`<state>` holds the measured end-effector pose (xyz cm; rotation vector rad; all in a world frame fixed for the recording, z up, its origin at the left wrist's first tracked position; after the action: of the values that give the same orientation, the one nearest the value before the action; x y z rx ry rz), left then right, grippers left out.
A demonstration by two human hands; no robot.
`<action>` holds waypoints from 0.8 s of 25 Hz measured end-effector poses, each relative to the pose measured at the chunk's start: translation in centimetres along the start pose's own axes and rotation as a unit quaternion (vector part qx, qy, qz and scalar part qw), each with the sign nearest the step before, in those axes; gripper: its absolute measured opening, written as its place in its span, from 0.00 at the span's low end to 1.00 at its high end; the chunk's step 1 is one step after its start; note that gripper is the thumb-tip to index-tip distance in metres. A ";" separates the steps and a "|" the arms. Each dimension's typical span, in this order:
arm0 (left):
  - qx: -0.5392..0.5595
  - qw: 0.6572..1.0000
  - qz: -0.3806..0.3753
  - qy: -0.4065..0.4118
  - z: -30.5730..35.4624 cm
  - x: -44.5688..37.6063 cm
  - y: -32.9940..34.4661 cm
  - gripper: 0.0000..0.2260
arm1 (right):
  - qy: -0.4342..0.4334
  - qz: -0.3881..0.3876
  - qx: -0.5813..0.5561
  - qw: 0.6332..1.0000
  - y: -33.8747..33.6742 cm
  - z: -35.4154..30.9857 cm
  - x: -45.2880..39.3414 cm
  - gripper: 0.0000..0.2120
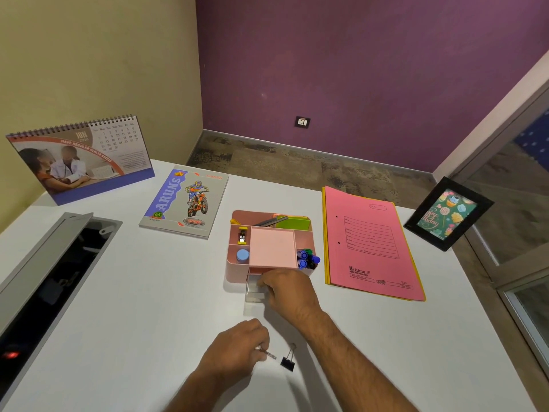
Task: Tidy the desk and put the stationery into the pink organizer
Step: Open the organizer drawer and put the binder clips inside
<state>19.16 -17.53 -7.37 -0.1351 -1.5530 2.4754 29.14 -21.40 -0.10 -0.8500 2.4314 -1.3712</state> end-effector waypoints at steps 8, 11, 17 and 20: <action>0.314 0.917 0.161 -0.187 -2.0 -0.3 -3.0 0.08 | -0.129 0.187 -0.157 0.961 -3.8 -1.2 5.4 0.11; 0.408 0.864 0.193 -0.225 -2.3 -0.7 -3.2 0.07 | -0.129 0.169 -0.206 0.955 -3.3 -0.4 6.5 0.11; 0.455 0.836 0.180 -0.249 -2.3 -1.1 -1.8 0.10 | -0.060 0.176 -0.285 0.940 -3.8 2.6 7.0 0.11; 0.467 0.828 0.169 -0.262 -2.3 -1.0 -1.3 0.17 | -0.034 0.186 -0.300 0.935 -4.2 3.4 7.0 0.13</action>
<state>20.78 -15.20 -7.28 0.5062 -0.2282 3.4383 26.65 -29.53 2.21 -0.4807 2.7981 -0.4555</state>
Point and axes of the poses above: each hand's wrist, its own x-axis away from the middle knuckle, its own y-axis out of the palm, z = x × y, the point moved 10 cm from there along -x, towards the middle knuckle, and after that the axes turned 13 degrees about -x, right-handed, at the moved point
